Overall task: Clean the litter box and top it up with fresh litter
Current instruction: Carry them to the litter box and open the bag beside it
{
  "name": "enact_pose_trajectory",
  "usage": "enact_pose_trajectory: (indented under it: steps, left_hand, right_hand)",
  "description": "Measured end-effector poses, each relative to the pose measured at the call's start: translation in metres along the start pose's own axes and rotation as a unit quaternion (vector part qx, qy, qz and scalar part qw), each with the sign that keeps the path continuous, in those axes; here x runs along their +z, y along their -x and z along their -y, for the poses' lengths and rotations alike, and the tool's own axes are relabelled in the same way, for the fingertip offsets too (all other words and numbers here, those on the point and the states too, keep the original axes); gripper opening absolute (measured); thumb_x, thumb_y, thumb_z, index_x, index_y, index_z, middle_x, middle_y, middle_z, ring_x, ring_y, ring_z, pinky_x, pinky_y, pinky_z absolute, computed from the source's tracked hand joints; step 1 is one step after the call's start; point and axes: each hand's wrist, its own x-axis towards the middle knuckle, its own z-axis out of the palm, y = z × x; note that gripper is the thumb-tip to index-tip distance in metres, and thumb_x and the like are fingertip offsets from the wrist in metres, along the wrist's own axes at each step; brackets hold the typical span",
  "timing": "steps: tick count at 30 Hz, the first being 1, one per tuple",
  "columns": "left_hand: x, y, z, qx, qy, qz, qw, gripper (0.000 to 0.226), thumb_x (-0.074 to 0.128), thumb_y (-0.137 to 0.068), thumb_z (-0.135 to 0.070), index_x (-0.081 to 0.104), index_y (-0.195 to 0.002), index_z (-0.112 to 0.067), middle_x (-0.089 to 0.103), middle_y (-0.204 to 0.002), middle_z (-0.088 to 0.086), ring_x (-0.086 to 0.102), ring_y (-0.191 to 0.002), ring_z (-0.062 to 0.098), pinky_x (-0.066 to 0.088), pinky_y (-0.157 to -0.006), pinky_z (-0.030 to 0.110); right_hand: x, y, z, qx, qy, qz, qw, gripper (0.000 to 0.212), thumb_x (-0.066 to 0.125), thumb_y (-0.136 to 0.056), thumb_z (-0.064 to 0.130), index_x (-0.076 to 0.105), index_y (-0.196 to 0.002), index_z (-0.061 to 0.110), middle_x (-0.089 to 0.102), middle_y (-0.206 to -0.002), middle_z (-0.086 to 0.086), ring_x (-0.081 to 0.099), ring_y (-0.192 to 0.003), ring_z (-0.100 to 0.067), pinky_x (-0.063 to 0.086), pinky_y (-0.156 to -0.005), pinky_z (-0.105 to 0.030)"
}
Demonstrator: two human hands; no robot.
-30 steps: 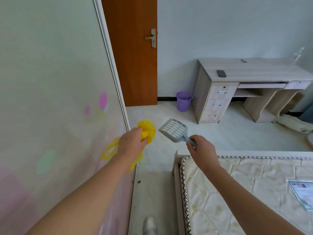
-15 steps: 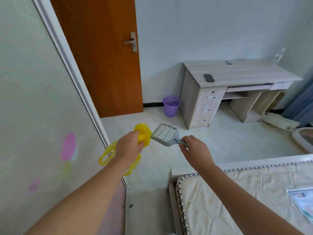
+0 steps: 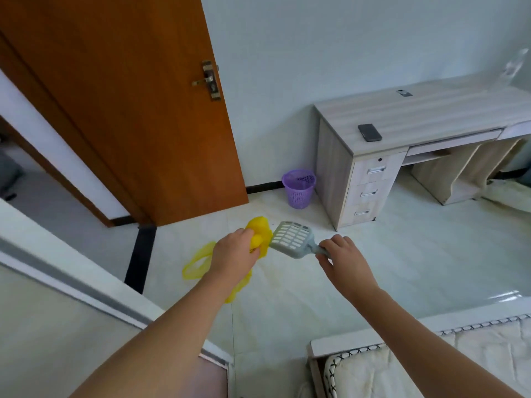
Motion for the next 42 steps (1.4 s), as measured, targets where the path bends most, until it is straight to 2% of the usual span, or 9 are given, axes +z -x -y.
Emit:
enact_pose_trajectory:
  steps: [3, 8, 12, 21, 23, 29, 36, 42]
  left_hand:
    - [0.003, -0.044, 0.000, 0.012, -0.012, 0.002, 1.000, 0.027, 0.059, -0.091, -0.040, 0.060, -0.103, -0.017, 0.065, -0.101, 0.005, 0.064, -0.094, 0.031, 0.047, -0.071, 0.038]
    - [0.012, -0.117, -0.017, 0.059, -0.016, 0.012, 0.998, 0.028, 0.059, -0.091, -0.040, 0.059, -0.107, -0.017, 0.064, -0.104, 0.005, 0.064, -0.096, 0.032, 0.051, -0.074, 0.040]
    - [0.027, -0.177, -0.033, 0.121, -0.006, 0.007, 0.993, 0.024, 0.063, -0.087, -0.038, 0.060, -0.097, -0.016, 0.066, -0.095, 0.007, 0.066, -0.088, 0.035, 0.052, -0.068, 0.041]
    - [0.082, -0.312, -0.044, 0.222, 0.016, 0.006, 0.975, 0.027, 0.066, -0.088, -0.041, 0.063, -0.098, -0.015, 0.067, -0.084, 0.008, 0.066, -0.075, 0.037, 0.046, -0.056, 0.037]
    - [0.089, -0.352, -0.034, 0.234, 0.024, 0.009, 0.972, 0.029, 0.067, -0.088, -0.042, 0.063, -0.100, -0.016, 0.067, -0.084, 0.008, 0.066, -0.075, 0.037, 0.045, -0.056, 0.036]
    - [0.104, -0.457, -0.022, 0.233, 0.074, 0.031, 0.969, 0.029, 0.067, -0.089, -0.040, 0.056, -0.087, -0.014, 0.062, -0.085, 0.008, 0.063, -0.079, 0.036, 0.047, -0.059, 0.040]
    - [0.111, -0.510, -0.063, 0.277, 0.113, 0.059, 0.952, 0.029, 0.065, -0.091, -0.039, 0.058, -0.092, -0.011, 0.065, -0.087, 0.010, 0.064, -0.081, 0.036, 0.046, -0.060, 0.042]
    - [0.108, -0.532, -0.129, 0.328, 0.138, 0.074, 0.932, 0.027, 0.061, -0.093, -0.039, 0.054, -0.089, -0.013, 0.062, -0.084, 0.009, 0.061, -0.079, 0.034, 0.039, -0.059, 0.036]
  right_hand:
    - [-0.003, -0.034, -0.019, 0.029, -0.003, -0.010, 1.000, 0.010, 0.072, -0.086, 0.019, 0.067, -0.091, 0.012, 0.056, -0.084, -0.001, 0.052, -0.080, -0.026, 0.044, -0.067, -0.033]
    - [-0.022, -0.078, -0.056, 0.070, 0.000, -0.049, 0.996, 0.009, 0.070, -0.087, 0.020, 0.067, -0.093, 0.015, 0.058, -0.087, -0.001, 0.052, -0.083, -0.025, 0.046, -0.068, -0.033]
    - [-0.027, -0.104, -0.087, 0.111, 0.016, -0.066, 0.991, 0.010, 0.069, -0.088, 0.022, 0.067, -0.096, 0.016, 0.057, -0.089, 0.000, 0.051, -0.085, -0.024, 0.043, -0.067, -0.031]
    - [-0.002, -0.176, -0.134, 0.209, 0.058, -0.095, 0.972, 0.008, 0.070, -0.088, 0.020, 0.067, -0.093, 0.014, 0.055, -0.087, 0.001, 0.053, -0.084, -0.025, 0.046, -0.065, -0.033]
    - [0.008, -0.203, -0.139, 0.235, 0.056, -0.101, 0.965, 0.007, 0.069, -0.089, 0.021, 0.066, -0.092, 0.015, 0.053, -0.086, 0.002, 0.053, -0.083, -0.024, 0.047, -0.065, -0.034]
    - [0.037, -0.289, -0.147, 0.283, 0.042, -0.112, 0.952, 0.008, 0.067, -0.091, 0.022, 0.068, -0.096, 0.016, 0.051, -0.087, 0.006, 0.051, -0.085, -0.021, 0.044, -0.069, -0.031]
    - [0.026, -0.312, -0.165, 0.331, 0.057, -0.132, 0.932, 0.013, 0.065, -0.092, 0.026, 0.067, -0.103, 0.019, 0.057, -0.088, 0.006, 0.052, -0.085, -0.017, 0.042, -0.071, -0.028]
    - [-0.002, -0.298, -0.194, 0.384, 0.086, -0.158, 0.905, 0.013, 0.065, -0.093, 0.026, 0.067, -0.104, 0.020, 0.058, -0.088, 0.007, 0.049, -0.082, -0.013, 0.038, -0.070, -0.024]
